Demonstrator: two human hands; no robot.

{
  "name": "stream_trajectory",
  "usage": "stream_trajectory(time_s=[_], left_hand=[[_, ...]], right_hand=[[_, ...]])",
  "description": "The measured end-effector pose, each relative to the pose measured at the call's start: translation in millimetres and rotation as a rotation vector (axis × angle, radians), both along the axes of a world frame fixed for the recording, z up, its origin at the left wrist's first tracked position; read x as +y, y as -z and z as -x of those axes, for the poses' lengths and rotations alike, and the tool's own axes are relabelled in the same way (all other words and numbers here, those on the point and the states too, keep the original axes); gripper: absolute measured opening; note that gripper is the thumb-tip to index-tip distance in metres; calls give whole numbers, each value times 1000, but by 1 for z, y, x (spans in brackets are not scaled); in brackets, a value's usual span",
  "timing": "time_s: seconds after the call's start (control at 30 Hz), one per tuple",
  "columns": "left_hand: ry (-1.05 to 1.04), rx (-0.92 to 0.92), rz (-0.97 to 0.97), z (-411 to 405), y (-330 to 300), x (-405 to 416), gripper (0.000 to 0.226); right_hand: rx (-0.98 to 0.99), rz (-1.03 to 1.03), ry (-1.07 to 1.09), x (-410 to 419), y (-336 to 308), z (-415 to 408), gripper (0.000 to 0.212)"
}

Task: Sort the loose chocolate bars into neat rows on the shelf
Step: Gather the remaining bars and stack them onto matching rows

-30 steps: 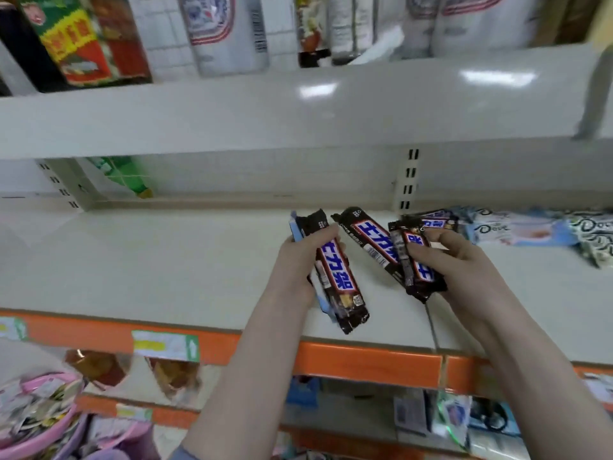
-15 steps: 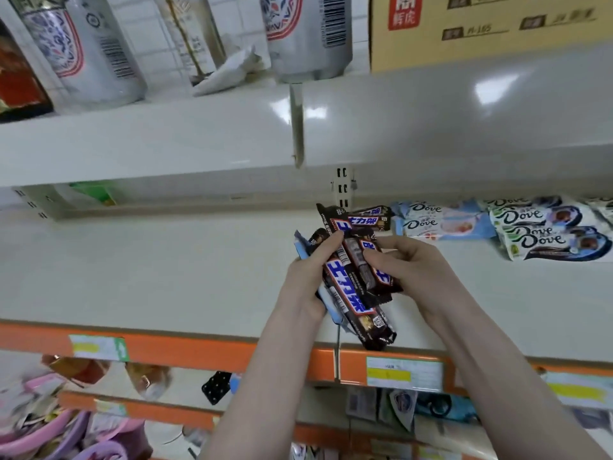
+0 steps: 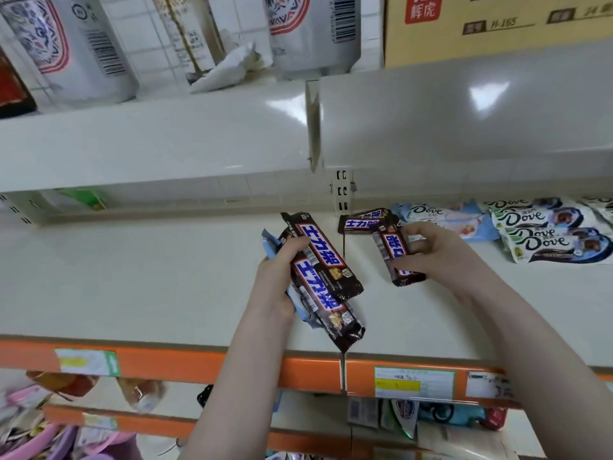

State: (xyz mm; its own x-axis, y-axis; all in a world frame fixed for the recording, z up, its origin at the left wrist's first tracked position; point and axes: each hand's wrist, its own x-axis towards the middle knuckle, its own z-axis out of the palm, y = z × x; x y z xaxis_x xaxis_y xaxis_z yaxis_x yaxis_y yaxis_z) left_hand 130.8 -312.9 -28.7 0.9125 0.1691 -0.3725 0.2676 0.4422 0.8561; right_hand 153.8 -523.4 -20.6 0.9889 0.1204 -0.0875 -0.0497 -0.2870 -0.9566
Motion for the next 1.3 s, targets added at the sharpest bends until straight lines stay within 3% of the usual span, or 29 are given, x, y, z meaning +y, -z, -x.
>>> stream_trajectory(time_s=[0.2,0.37,0.53,0.63,0.73,0.83,1.0,1.13,1.3], left_hand=[[-10,0,46,0,8,11,18],[-10,2,76,0,13,15,23],[0,-11,98,0,17,19,28],[-8,-22,117,0,18,19,27],[-5,-30,121,0,19,19,30],[0,-36,131,0,20,20,32],[1,-41,133,0,21,21,30],[2,-46,141,1,21,20,28],[-6,-43,145,3,19,19,26]], right_hand=[[-32,229,-130,-1,8,-4,35],[-161,239,-261,1,4,3,37],[-243,320,-224,0,8,-1,27],[-129,220,-294,-6,4,2,25],[-69,172,-350,-11,-3,4,38],[-77,166,-248,-15,-4,1,43],[-112,-99,-82,-10,-1,-3,32],[-262,204,-143,1,1,-3,20],[-357,446,-242,13,24,-2,28]])
